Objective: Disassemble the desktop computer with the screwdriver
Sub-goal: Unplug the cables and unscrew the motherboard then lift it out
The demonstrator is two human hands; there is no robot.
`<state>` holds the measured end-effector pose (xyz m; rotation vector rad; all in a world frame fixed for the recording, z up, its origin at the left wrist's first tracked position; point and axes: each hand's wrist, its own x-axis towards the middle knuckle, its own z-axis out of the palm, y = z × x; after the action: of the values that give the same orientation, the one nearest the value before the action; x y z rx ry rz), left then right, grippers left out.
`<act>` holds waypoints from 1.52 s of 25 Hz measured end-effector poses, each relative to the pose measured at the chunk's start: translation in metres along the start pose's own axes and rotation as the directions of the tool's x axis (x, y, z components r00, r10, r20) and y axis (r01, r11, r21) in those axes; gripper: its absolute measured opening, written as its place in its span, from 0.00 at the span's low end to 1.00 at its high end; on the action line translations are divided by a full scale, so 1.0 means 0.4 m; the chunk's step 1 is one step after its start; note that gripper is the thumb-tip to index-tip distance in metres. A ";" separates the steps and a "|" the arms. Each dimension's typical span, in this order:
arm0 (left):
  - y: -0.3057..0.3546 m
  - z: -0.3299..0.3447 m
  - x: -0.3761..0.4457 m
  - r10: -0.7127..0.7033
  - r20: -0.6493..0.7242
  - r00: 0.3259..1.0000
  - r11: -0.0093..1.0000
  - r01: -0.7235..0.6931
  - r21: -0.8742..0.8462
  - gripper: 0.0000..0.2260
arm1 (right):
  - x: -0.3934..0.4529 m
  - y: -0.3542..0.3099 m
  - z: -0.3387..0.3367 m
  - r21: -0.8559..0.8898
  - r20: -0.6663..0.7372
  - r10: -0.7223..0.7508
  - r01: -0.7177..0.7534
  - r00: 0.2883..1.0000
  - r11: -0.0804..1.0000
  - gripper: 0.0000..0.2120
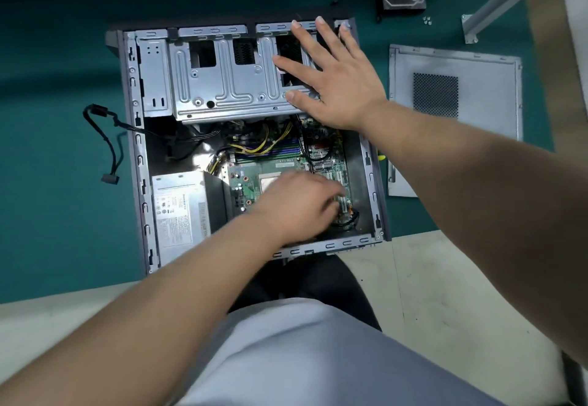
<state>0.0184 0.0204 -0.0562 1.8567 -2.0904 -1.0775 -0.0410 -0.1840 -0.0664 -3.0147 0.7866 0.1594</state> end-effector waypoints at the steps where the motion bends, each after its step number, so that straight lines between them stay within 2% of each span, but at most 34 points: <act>1: 0.029 0.019 0.030 -0.076 0.157 0.985 0.991 0.092 -0.097 0.11 | 0.001 0.001 0.001 0.009 0.000 0.002 -0.002 1.000 1.000 0.30; 2: 0.050 0.042 0.057 -0.133 0.274 0.953 0.967 0.185 -0.177 0.08 | 0.002 0.001 0.001 0.015 -0.002 0.004 -0.004 1.000 1.000 0.30; 3: 0.067 0.065 0.083 -0.165 0.334 0.928 0.936 0.254 -0.244 0.06 | 0.003 0.002 0.002 0.016 -0.005 0.006 -0.006 1.000 1.000 0.31; 6: 0.094 0.123 0.143 -0.320 0.379 0.868 0.801 0.461 -0.381 0.05 | 0.001 0.006 0.003 0.013 -0.012 0.002 -0.002 1.000 1.000 0.31; 9: 0.098 0.144 0.179 -0.456 0.429 0.780 0.757 0.593 -0.273 0.09 | 0.000 0.008 -0.001 0.018 -0.010 0.003 -0.003 1.000 1.000 0.31; 15: 0.051 0.151 0.184 -0.506 0.373 0.777 0.750 0.611 -0.255 0.15 | 0.000 0.007 -0.004 0.011 -0.009 0.002 -0.002 1.000 1.000 0.31; 18: 0.041 0.152 0.183 -0.521 0.350 0.778 0.731 0.619 -0.288 0.12 | 0.003 0.010 -0.001 0.011 -0.020 0.006 -0.006 1.000 1.000 0.31; 22: 0.054 0.158 0.196 -0.520 0.332 0.787 0.737 0.610 -0.290 0.15 | 0.003 0.009 0.003 0.005 -0.027 0.005 -0.005 1.000 1.000 0.31; 25: 0.068 0.163 0.207 -0.529 0.343 0.776 0.721 0.624 -0.300 0.11 | 0.004 0.009 0.002 0.001 -0.024 0.009 -0.009 1.000 1.000 0.31; 27: 0.067 0.165 0.216 -0.524 0.315 0.792 0.733 0.607 -0.307 0.04 | 0.005 0.009 0.001 -0.005 -0.020 0.011 -0.011 1.000 1.000 0.31; 29: 0.067 0.159 0.221 -0.502 0.316 0.805 0.756 0.586 -0.292 0.04 | 0.005 0.007 0.000 -0.005 -0.017 0.013 -0.013 1.000 1.000 0.31; 33: 0.074 0.152 0.229 -0.520 0.329 0.788 0.740 0.609 -0.286 0.15 | 0.004 0.005 0.001 -0.006 -0.021 0.016 -0.017 1.000 1.000 0.31; 37: 0.067 0.176 0.211 -0.519 0.285 0.806 0.741 0.591 -0.319 0.05 | 0.005 0.005 0.004 -0.009 -0.028 0.017 -0.017 0.999 1.000 0.31; 38: 0.063 0.180 0.211 -0.519 0.276 0.809 0.736 0.587 -0.336 0.07 | 0.005 0.004 0.005 -0.008 -0.030 0.017 -0.017 0.999 1.000 0.31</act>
<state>-0.0603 -0.0276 -0.1228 2.2687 -1.2111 -1.6922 -0.0403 -0.1863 -0.0685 -3.0257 0.8164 0.1187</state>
